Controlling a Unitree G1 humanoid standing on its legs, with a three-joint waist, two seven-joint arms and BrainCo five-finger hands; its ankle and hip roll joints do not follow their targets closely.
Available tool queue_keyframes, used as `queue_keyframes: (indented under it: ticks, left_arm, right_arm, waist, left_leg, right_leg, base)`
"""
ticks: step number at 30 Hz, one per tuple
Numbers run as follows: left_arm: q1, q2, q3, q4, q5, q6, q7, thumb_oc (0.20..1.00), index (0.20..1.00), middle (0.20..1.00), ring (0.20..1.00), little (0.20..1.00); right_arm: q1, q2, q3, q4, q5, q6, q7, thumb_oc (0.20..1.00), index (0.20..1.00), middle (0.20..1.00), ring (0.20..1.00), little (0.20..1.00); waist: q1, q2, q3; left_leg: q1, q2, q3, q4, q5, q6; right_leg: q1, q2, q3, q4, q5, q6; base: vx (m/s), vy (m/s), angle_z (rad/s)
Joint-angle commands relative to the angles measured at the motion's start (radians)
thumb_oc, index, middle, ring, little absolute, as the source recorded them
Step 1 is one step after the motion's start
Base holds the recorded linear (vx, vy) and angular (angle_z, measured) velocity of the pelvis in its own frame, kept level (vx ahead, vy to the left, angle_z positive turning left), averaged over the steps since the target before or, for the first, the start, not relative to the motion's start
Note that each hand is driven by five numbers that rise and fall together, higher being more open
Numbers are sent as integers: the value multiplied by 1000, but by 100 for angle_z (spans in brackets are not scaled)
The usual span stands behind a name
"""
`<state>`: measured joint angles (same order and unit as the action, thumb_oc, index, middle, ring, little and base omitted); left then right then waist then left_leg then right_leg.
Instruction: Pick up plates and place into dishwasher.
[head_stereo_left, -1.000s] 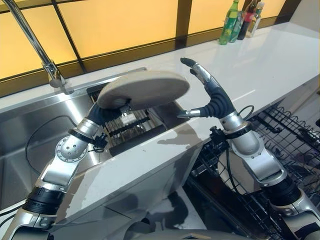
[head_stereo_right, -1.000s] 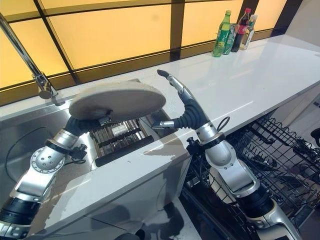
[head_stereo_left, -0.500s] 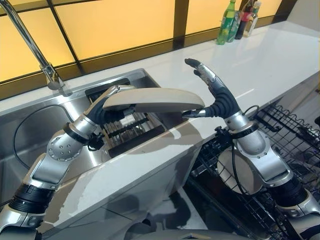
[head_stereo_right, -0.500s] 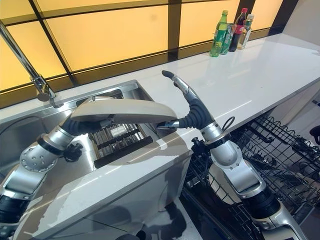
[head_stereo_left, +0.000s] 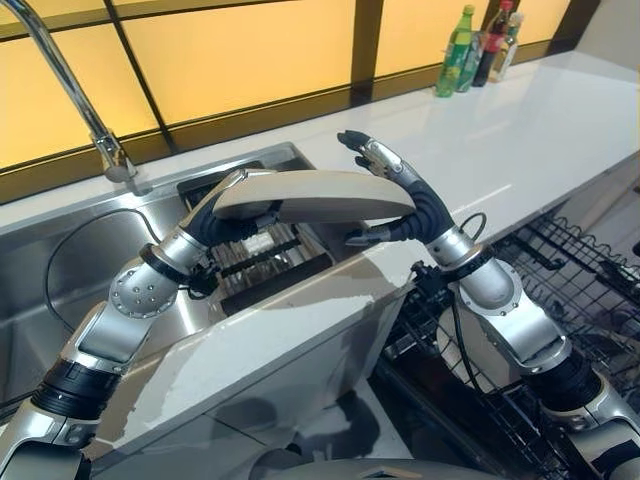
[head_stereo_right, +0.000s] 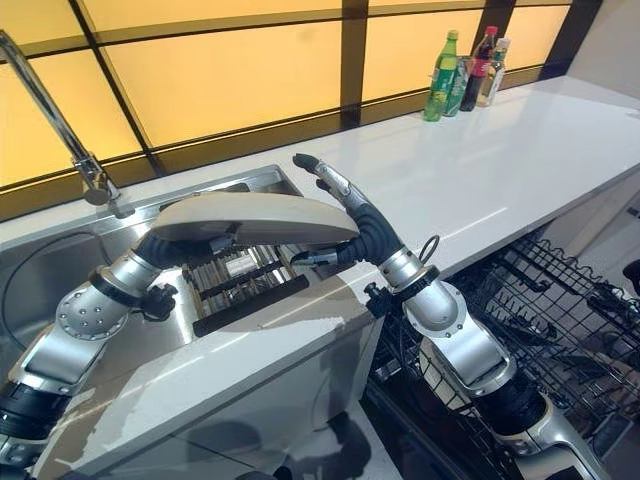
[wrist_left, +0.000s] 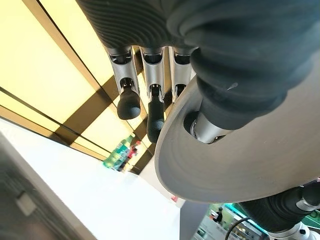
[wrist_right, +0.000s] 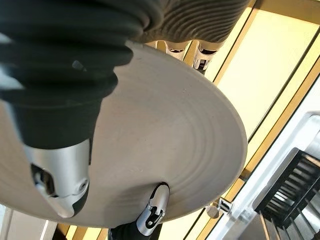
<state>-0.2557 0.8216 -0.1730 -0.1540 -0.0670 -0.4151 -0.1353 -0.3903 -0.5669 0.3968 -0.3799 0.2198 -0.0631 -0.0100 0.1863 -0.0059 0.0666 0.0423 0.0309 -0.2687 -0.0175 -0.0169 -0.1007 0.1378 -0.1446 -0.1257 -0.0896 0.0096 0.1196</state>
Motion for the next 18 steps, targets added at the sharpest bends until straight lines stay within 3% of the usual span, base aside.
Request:
queue_keyframes:
  ticks: [1,2,3,4,18]
  left_arm:
    - [-112,-50,-103,-5,12,-46,-13,200,200,200,200,200]
    - [-113,-53,-106,-1,11,-47,-15,200,200,200,200,200]
    - [-111,-58,-107,3,13,-51,-15,200,200,200,200,200]
    - [-111,-61,-110,8,9,-55,-20,200,200,200,200,200]
    - [-110,-81,-120,22,13,-62,-19,200,200,200,200,200]
  right_arm:
    - [-117,62,116,-66,14,-34,-9,1000,1000,1000,1000,1000]
    - [-123,71,118,-60,16,-36,-16,947,947,947,947,947]
    - [-125,81,120,-58,13,-38,-25,438,438,438,438,438]
    - [-131,92,120,-53,12,-41,-39,200,200,200,200,200]
    - [-104,116,104,-56,13,-67,-94,200,200,200,200,200]
  waist:
    - [23,-3,-89]
    - [25,-3,-89]
    - [27,-3,-88]
    - [29,-2,-89]
    - [23,0,-92]
  left_leg:
    - [1,25,15,-14,-8,-3]
    - [1,25,14,-14,-7,-2]
    - [0,25,14,-14,-7,-2]
    - [0,25,14,-16,-5,-2]
    - [-6,38,34,-11,1,-7]
  right_leg:
    - [-85,-56,15,196,-94,44]
    - [-85,-55,15,196,-94,43]
    - [-85,-55,15,196,-95,42]
    - [-83,-53,14,193,-94,41]
    - [-77,-46,9,184,-94,33]
  base:
    - [18,1,10]
    - [17,-2,7]
    - [0,0,0]
    - [0,0,0]
    - [0,0,0]
